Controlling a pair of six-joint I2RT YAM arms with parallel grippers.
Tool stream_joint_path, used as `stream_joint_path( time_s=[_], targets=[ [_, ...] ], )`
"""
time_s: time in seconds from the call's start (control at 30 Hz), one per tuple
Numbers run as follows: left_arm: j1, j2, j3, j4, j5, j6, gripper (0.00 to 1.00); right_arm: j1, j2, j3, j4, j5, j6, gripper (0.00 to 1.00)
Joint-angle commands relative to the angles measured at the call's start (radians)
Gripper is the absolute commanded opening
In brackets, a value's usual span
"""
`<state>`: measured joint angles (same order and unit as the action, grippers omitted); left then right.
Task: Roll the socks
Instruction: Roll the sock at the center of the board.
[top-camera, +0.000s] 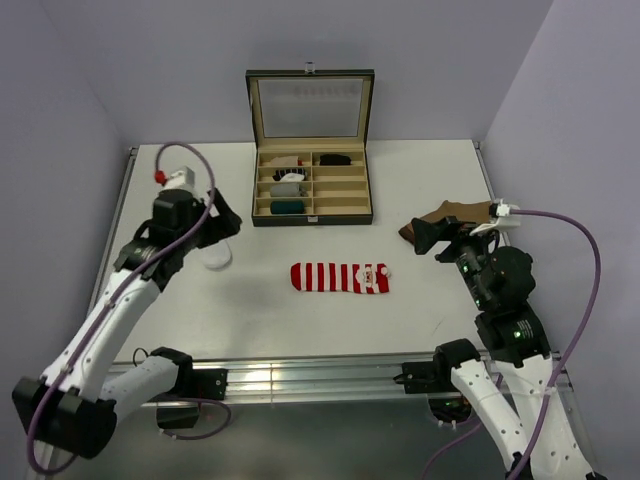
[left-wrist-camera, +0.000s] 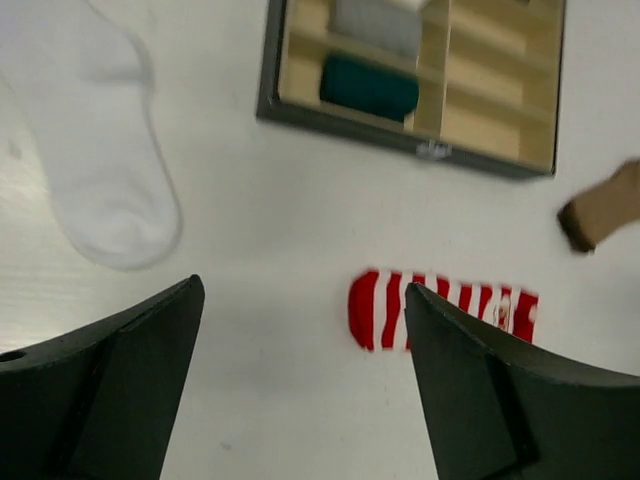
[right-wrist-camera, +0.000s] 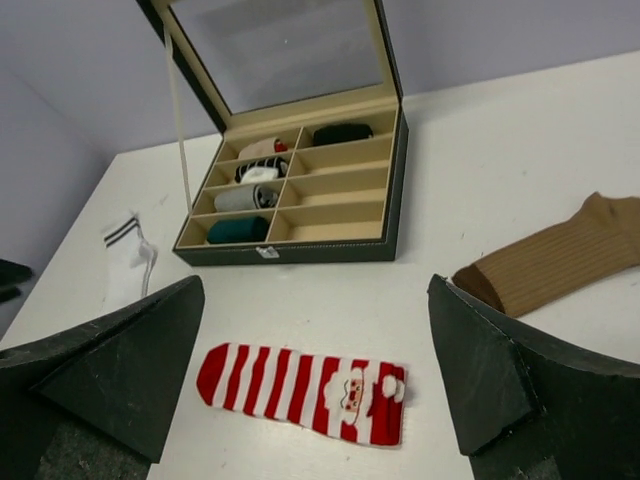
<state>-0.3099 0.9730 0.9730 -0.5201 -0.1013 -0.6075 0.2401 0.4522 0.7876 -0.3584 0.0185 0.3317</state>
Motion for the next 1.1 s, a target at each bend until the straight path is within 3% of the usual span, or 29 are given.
stream_joint_path(
  time_s=[0.0,0.23,0.43,0.6,0.87,1.07],
  targets=[
    [-0.101,0.088,-0.030,0.025,0.106,-0.127,0.87,0.008,0.022,-0.013,0.022,-0.045,0.038,1.00],
    [-0.366,0.344,-0.016,0.164,0.046,-0.238,0.76,0.008,0.046,-0.045,0.032,-0.052,0.047,0.98],
    [-0.489,0.547,0.058,0.198,0.038,-0.239,0.58,0.008,0.060,-0.062,0.047,-0.074,0.052,0.97],
    [-0.505,0.656,0.089,0.203,0.034,-0.215,0.48,0.008,0.074,-0.076,0.049,-0.092,0.047,0.97],
    [-0.488,0.736,0.064,0.137,-0.055,-0.143,0.48,0.008,0.072,-0.106,0.059,-0.092,0.030,0.96],
    [-0.387,0.725,-0.013,0.120,-0.102,-0.101,0.47,0.008,0.088,-0.122,0.067,-0.114,0.024,0.96]
  ],
)
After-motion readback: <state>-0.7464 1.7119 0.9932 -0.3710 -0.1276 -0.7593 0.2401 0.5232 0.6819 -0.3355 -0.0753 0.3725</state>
